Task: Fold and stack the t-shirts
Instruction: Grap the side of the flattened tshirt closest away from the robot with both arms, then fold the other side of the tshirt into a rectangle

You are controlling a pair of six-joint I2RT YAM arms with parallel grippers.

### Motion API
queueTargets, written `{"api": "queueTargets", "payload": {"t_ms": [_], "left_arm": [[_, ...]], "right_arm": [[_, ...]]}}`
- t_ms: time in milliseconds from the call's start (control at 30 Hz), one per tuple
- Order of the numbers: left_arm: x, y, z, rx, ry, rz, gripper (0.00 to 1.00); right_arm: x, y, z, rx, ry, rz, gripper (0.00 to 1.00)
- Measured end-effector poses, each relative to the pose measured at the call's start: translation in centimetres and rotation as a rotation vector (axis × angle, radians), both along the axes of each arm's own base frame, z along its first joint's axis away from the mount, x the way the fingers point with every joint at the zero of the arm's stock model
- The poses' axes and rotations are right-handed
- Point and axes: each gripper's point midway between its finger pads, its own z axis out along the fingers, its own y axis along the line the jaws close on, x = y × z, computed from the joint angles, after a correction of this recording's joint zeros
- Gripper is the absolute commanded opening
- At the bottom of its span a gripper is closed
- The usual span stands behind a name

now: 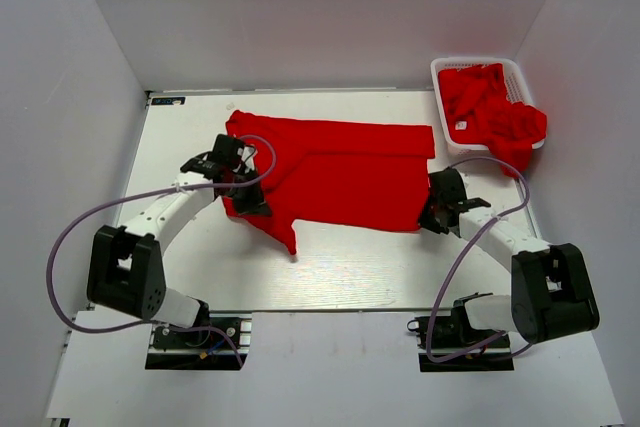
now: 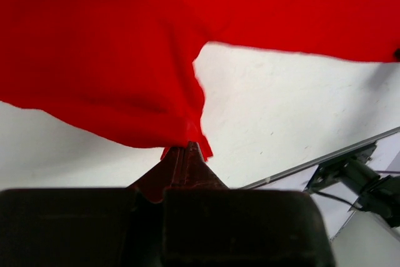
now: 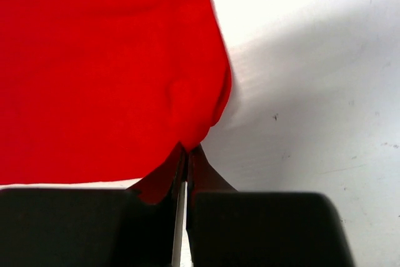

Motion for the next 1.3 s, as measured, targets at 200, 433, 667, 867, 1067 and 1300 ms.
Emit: {"api": "queueTargets", "payload": {"t_ms": [200,433,667,867,1067,1300], "left_arm": [[3.7,-0.8,1.5,0.000,-0.048,0.005,0.00],[9.3,-0.6,5.2,0.032,-0.181,0.054,0.00],[13.7,0.2,7.5,0.064,-0.319,0.054,0.00],[17.1,0.3,8.5,0.095,-0.437,-0.009,0.00],[19.7,0.8,9.7,0.140,-0.534,-0.064,0.00],[22.5,1.7,10.3,0.189,-0.616,-0.101,0.00]], "right_arm": [[1.9,0.3,1.6,-0.019,-0.034,0.036,0.00],[4.4,0.1,3.0,-0.070,-0.060,0.060,0.00],[6.9,-0.1,4.2,-0.125,-0.077,0.075,0.00],[8.2,-0.2,5.0,-0.151,-0.086,0.082,0.00],[9.6,-0.3,5.7,-0.179,-0.094,0.079,0.00],[11.4,-0.7,5.8,-0.204,-0.086,0.069,0.00]]}}
